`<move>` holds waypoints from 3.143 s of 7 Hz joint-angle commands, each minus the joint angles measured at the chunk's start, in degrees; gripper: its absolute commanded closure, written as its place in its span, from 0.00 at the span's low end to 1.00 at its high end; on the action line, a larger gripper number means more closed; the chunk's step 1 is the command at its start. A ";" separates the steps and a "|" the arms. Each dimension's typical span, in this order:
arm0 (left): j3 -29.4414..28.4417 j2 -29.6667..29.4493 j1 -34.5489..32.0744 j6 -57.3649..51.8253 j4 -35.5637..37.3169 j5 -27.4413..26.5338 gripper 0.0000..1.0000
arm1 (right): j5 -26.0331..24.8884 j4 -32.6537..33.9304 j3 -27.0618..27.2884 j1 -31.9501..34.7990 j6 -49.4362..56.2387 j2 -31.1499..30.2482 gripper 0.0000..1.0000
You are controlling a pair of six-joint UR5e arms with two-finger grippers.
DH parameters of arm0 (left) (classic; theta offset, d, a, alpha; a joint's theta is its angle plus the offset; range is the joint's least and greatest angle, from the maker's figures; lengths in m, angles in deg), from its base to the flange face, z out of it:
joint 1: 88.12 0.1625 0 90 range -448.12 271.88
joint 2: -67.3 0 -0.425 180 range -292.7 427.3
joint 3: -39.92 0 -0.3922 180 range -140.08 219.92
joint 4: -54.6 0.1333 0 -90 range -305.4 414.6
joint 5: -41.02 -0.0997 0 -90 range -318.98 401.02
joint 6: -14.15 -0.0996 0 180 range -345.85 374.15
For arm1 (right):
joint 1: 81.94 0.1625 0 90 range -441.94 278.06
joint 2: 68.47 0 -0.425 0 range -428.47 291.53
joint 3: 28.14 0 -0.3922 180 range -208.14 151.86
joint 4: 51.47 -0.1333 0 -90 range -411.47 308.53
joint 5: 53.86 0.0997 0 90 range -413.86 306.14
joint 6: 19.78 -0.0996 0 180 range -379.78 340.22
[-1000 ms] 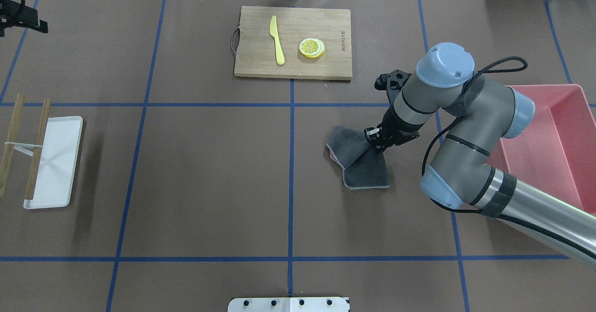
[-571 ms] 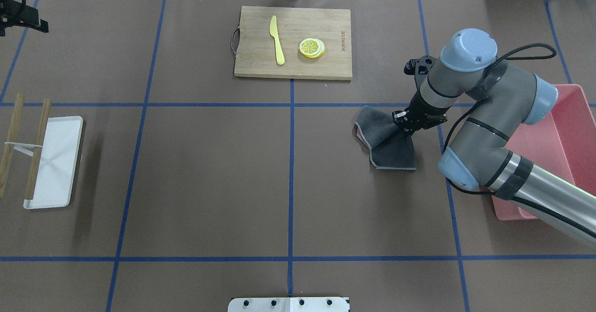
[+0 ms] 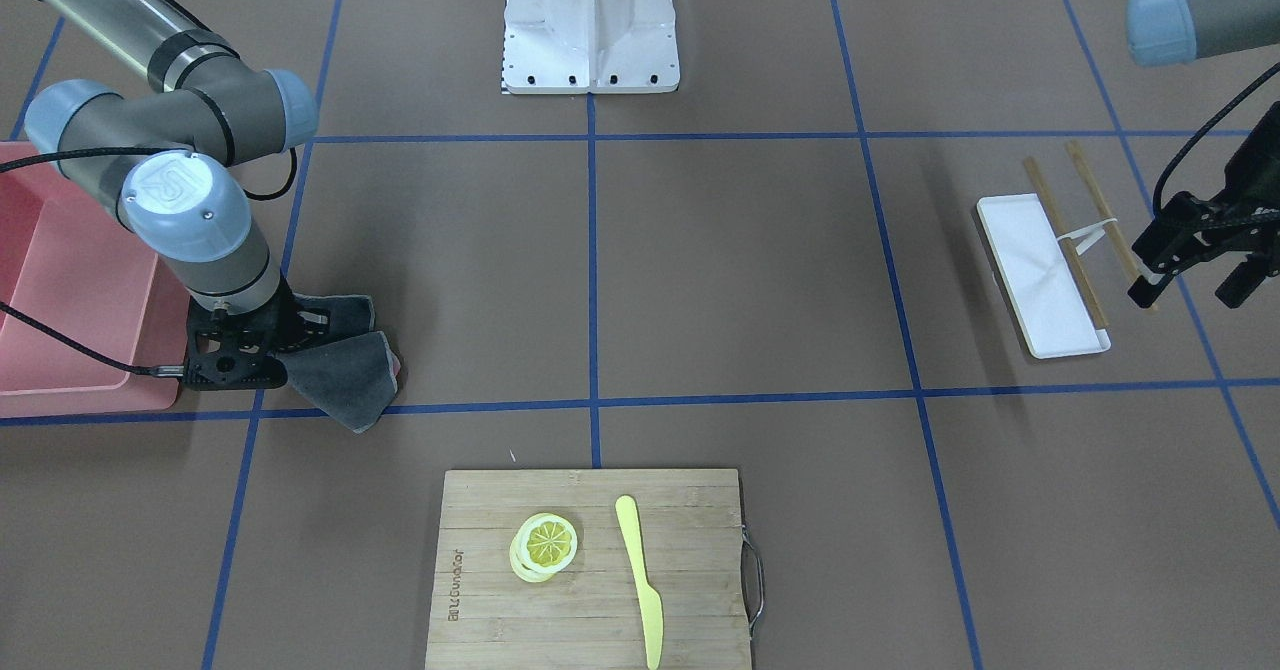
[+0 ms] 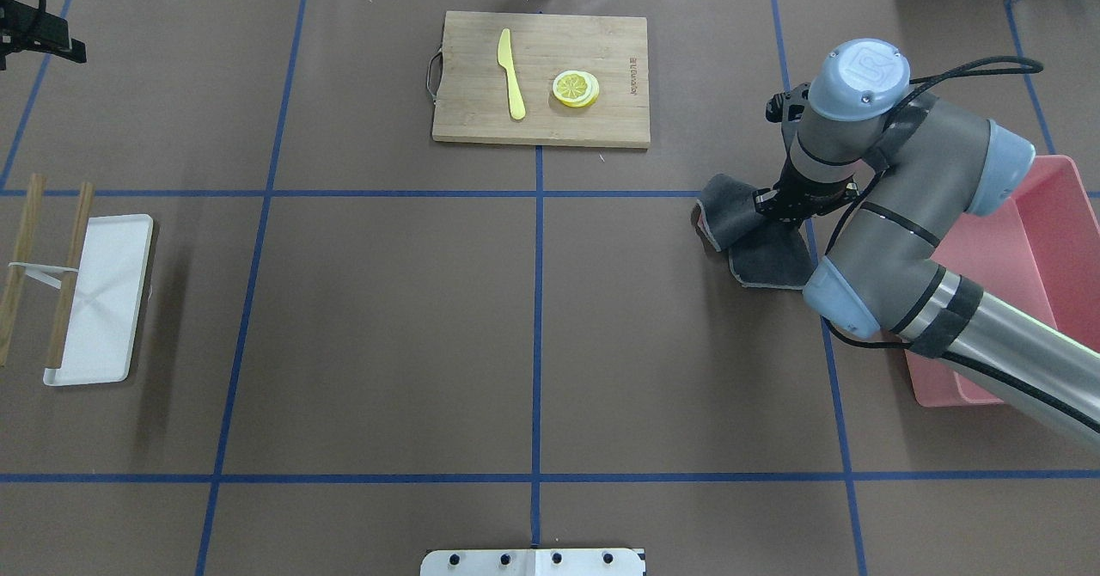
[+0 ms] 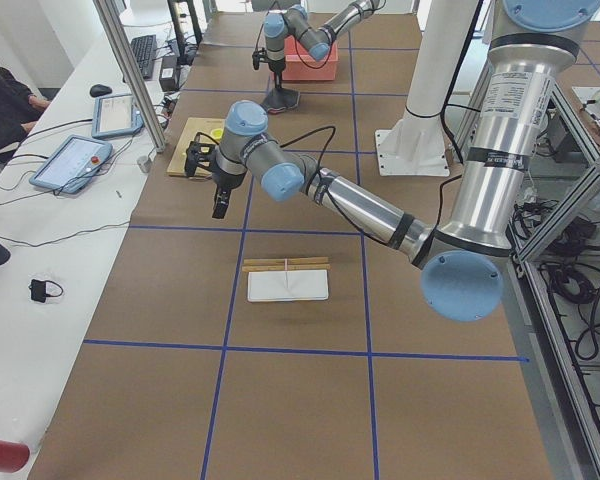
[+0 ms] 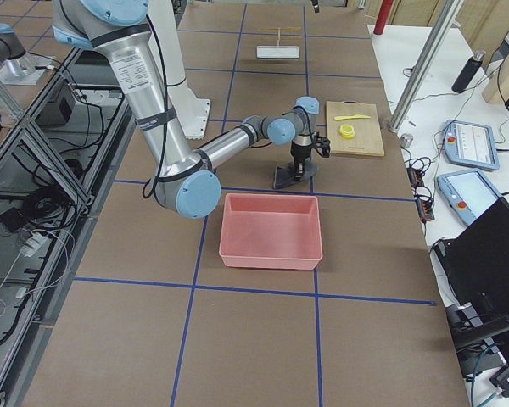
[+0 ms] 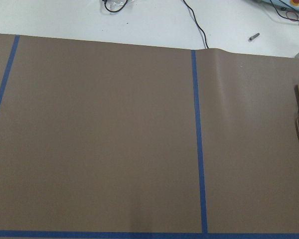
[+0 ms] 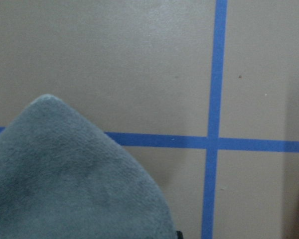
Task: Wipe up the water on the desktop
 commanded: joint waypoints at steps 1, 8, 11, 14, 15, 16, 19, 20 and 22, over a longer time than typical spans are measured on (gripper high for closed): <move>-0.44 0.04 -0.16 -0.03 -0.09 -0.03 0.02 | -1.36 1.95 1.48 -5.42 -3.52 3.41 1.00; -1.23 1.01 -0.86 -0.03 -1.22 -0.29 0.02 | -0.83 5.02 16.52 -18.19 -16.20 2.99 1.00; -2.11 9.32 -2.86 -11.10 -1.06 -4.25 0.02 | 0.92 9.82 16.26 -5.84 -6.07 1.05 1.00; -4.22 16.11 -11.03 -28.82 -0.45 -3.03 0.02 | 5.46 14.34 15.04 7.07 5.37 0.96 1.00; -5.88 16.30 -12.10 -31.12 -0.18 0.29 0.02 | 9.58 18.26 15.12 14.08 13.08 0.96 1.00; -6.15 17.35 -12.64 -31.14 -0.35 1.36 0.02 | 13.71 23.43 15.55 22.85 23.25 0.79 1.00; -6.16 18.49 -12.64 -31.14 -0.79 1.46 0.02 | 16.30 33.05 21.41 33.05 39.08 -8.40 1.00; -6.33 18.50 -12.73 -31.14 -0.62 1.38 0.02 | 16.91 32.80 23.45 32.96 39.00 -13.14 1.00; -6.16 19.20 -12.73 -31.23 -0.88 1.46 0.02 | 18.06 32.54 27.13 32.70 39.08 -19.04 0.01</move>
